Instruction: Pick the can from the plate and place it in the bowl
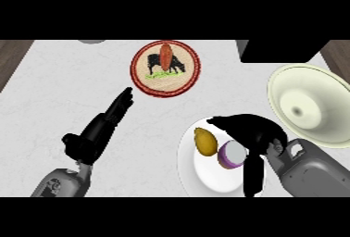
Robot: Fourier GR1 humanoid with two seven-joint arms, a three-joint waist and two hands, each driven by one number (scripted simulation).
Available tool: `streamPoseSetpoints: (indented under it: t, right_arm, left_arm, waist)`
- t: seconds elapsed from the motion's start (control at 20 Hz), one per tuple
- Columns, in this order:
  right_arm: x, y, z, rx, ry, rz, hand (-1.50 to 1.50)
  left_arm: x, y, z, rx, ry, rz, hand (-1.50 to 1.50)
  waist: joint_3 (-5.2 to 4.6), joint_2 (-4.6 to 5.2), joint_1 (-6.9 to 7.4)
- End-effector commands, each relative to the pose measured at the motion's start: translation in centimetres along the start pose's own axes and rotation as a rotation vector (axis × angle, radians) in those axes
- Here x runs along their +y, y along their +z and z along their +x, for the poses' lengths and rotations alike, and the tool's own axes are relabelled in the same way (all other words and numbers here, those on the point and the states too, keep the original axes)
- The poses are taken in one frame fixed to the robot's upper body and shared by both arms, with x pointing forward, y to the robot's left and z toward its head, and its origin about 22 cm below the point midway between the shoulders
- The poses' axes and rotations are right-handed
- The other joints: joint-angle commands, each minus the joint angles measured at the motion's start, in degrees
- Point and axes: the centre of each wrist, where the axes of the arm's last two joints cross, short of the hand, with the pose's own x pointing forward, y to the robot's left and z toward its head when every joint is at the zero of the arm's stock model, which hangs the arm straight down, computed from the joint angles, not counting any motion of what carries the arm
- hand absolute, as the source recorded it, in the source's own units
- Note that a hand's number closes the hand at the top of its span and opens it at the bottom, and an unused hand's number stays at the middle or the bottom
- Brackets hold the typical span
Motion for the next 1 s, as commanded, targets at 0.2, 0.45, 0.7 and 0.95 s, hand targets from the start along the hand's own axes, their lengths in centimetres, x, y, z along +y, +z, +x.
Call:
streamPoseSetpoints:
  t: [0.2, 0.45, 0.7, 0.95]
  right_arm:
    - [1.5, 0.9, 1.0, 0.058, 0.068, -0.044, -1.50]
    - [3.8, -0.7, 2.7, 0.044, 0.082, -0.136, -1.50]
    - [4.4, -1.3, 0.0, 0.088, 0.133, -0.206, -1.50]
    - [6.0, -1.9, -1.6, 0.109, 0.128, -0.234, -1.50]
  left_arm:
    - [-0.6, 0.2, -0.5, -0.005, 0.004, -0.018, 0.00]
    - [-0.1, 0.1, 0.1, -0.004, 0.001, -0.015, 0.00]
    - [1.5, 0.5, -0.8, -0.009, 0.016, -0.009, 0.00]
    - [0.0, 0.3, 0.2, -0.015, -0.005, -0.001, 0.00]
  waist:
    - [0.03, 0.05, -0.14]
    - [0.05, 0.12, 0.04]
    - [0.05, 0.20, -0.02]
    - [0.06, 0.13, -0.02]
